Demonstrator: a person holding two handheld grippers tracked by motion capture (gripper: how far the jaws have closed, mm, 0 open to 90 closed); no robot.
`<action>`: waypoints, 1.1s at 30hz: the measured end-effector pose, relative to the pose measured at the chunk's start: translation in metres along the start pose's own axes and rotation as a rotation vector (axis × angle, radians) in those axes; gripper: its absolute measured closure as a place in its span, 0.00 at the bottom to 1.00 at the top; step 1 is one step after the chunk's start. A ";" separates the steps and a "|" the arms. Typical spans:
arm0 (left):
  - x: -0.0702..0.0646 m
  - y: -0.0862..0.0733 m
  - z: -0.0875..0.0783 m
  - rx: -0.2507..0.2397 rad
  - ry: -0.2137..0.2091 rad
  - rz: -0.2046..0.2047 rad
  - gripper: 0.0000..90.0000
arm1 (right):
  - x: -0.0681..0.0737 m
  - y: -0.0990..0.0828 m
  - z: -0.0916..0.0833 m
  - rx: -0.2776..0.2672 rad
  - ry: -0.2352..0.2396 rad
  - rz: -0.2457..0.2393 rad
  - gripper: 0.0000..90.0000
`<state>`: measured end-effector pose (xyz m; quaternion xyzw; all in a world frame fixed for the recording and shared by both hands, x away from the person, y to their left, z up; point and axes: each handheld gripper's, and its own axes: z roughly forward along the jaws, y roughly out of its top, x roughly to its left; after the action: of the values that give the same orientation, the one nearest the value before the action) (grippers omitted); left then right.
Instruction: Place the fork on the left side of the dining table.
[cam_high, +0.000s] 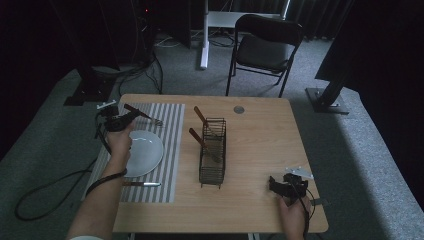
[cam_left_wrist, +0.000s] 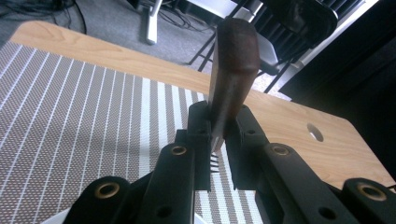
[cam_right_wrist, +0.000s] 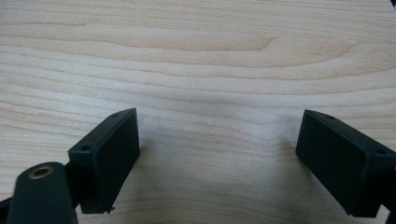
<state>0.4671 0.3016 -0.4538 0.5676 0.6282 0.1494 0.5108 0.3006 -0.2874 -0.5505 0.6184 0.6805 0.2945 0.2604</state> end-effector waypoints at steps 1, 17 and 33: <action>0.002 0.000 0.002 0.006 0.021 0.004 0.90 | 0.000 0.000 0.000 0.000 0.000 0.000 0.15; 0.052 -0.017 0.021 0.067 0.045 -0.211 0.83 | 0.000 0.000 0.000 0.001 -0.001 0.001 0.15; 0.054 -0.028 0.046 0.210 0.287 -0.062 0.42 | 0.000 0.000 0.000 0.001 -0.001 0.001 0.15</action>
<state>0.4976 0.3211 -0.5206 0.5708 0.7241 0.1465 0.3582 0.3009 -0.2872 -0.5505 0.6189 0.6802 0.2941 0.2602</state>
